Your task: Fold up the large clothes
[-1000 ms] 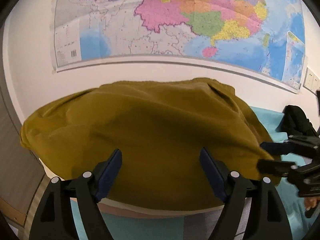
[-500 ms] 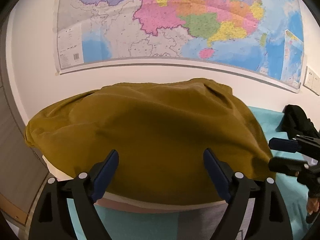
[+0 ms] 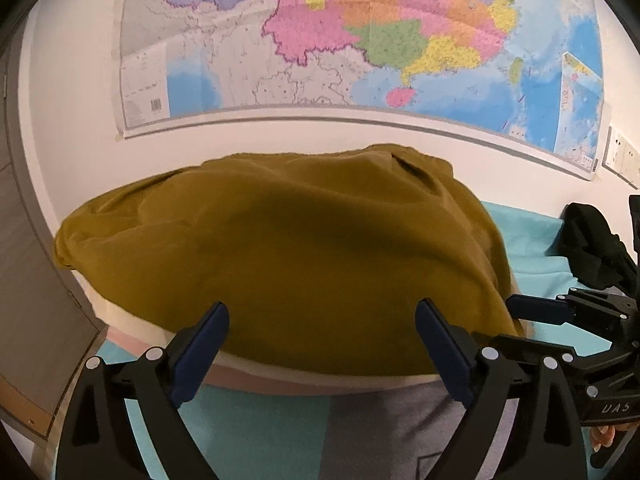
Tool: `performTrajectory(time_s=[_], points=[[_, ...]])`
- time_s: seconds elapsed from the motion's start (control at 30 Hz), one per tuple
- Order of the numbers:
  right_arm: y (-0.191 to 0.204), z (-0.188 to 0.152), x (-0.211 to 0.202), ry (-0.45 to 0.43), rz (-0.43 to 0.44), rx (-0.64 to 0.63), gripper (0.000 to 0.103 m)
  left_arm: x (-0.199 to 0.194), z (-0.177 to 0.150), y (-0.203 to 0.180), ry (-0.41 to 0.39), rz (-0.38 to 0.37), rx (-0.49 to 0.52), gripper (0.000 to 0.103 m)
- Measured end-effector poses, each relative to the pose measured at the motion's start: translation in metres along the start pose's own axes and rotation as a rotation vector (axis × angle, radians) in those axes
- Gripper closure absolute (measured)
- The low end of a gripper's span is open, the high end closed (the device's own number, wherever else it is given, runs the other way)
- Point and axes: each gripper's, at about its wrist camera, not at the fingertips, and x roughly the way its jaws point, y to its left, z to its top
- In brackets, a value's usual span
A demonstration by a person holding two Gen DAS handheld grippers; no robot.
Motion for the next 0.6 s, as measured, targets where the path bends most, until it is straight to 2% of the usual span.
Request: performTrajectory(time_s=[0.27,0.33,0.4,0.6], points=[[0.012,-0.007,-0.021,-0.04,-0.012,-0.023,0.038,-0.022,-0.005,-0.006,-0.014,-0.018,-0.045,0.007],[0.015,-0.009,-0.026,-0.052,-0.012,-0.027,0.031,-0.026,-0.01,-0.008,-0.011,-0.011,-0.054,0.007],[0.017,-0.013,-0.031,-0.069,-0.034,-0.028,0.014,-0.03,-0.014,-0.008,-0.01,-0.002,-0.069,0.007],[0.027,-0.02,-0.042,-0.099,-0.053,-0.05,0.008,-0.045,-0.023,-0.01,-0.019,0.048,-0.109,0.007]])
